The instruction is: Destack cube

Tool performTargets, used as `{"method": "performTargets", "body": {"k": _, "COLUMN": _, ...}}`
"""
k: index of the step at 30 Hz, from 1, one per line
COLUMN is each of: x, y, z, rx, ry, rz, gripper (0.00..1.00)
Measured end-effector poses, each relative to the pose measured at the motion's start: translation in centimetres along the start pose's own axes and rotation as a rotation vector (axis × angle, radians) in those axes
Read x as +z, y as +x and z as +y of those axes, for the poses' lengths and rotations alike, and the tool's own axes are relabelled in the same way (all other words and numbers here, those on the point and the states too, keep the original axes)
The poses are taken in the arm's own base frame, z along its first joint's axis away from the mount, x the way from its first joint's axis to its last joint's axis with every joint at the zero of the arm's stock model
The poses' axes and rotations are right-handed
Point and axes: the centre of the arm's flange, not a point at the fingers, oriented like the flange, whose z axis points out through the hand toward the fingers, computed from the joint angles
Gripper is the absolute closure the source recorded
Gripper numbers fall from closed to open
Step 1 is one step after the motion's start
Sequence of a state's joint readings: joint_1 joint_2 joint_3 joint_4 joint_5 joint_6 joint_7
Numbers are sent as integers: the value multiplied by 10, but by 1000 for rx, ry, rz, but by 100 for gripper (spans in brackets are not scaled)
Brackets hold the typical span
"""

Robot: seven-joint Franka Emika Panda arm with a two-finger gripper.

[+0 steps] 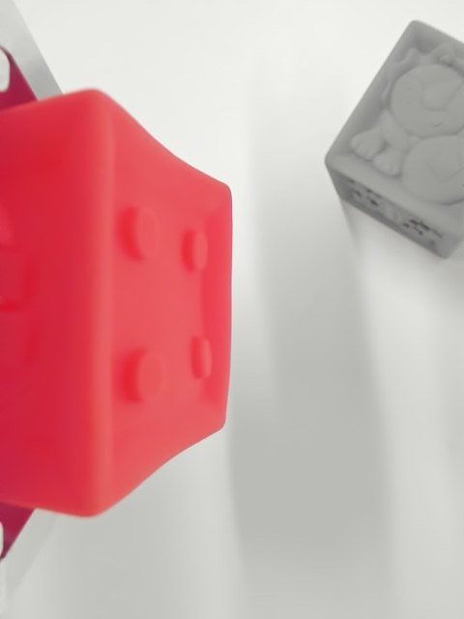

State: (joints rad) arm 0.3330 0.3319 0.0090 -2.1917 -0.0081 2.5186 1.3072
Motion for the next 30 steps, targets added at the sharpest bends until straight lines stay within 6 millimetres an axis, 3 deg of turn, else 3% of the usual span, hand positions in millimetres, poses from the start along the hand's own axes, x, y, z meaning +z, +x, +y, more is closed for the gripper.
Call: {"method": "performTargets", "body": {"k": 30, "x": 16, "y": -2, "z": 39, "rx": -228, "ry": 0, "rz": 0, "gripper": 100}}
